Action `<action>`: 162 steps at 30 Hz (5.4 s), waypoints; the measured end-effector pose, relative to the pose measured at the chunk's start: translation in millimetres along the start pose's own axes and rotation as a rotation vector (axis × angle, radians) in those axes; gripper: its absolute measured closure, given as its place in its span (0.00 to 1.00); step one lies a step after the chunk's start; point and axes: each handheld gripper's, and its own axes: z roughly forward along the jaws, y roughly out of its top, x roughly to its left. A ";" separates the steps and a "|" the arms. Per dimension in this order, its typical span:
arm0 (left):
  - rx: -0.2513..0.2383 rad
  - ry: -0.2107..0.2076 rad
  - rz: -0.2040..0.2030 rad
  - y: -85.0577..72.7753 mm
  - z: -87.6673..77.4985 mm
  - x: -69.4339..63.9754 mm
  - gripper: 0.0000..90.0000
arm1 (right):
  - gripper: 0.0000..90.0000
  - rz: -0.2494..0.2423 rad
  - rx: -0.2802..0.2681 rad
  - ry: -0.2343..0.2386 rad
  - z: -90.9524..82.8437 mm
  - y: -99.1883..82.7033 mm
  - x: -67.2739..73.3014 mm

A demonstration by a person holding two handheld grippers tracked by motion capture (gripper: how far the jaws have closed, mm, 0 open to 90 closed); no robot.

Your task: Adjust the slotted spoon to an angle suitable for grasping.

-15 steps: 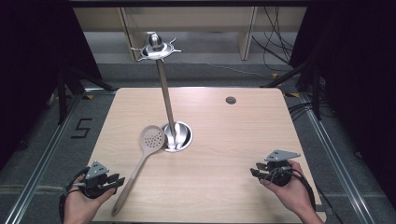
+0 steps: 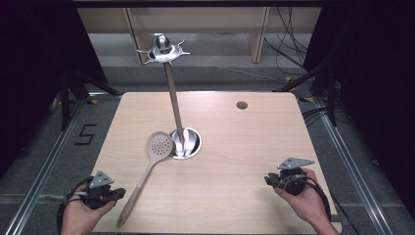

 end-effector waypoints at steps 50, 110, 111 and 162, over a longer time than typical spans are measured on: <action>0.273 0.177 -0.097 9.8 39.7 37.7 0.99 | 0.75 0.036 -0.002 0.047 3.6 -1.4 -1.4; 0.384 0.068 0.165 24.9 22.4 100.7 0.47 | 0.67 0.032 0.026 0.004 5.1 -1.5 0.1; 0.380 0.070 0.157 23.6 21.3 100.9 0.47 | 0.67 0.033 0.026 0.003 5.2 -1.6 -0.1; 0.358 -0.099 0.336 44.0 20.4 40.6 1.00 | 0.66 0.020 0.005 0.000 5.9 -2.6 -0.7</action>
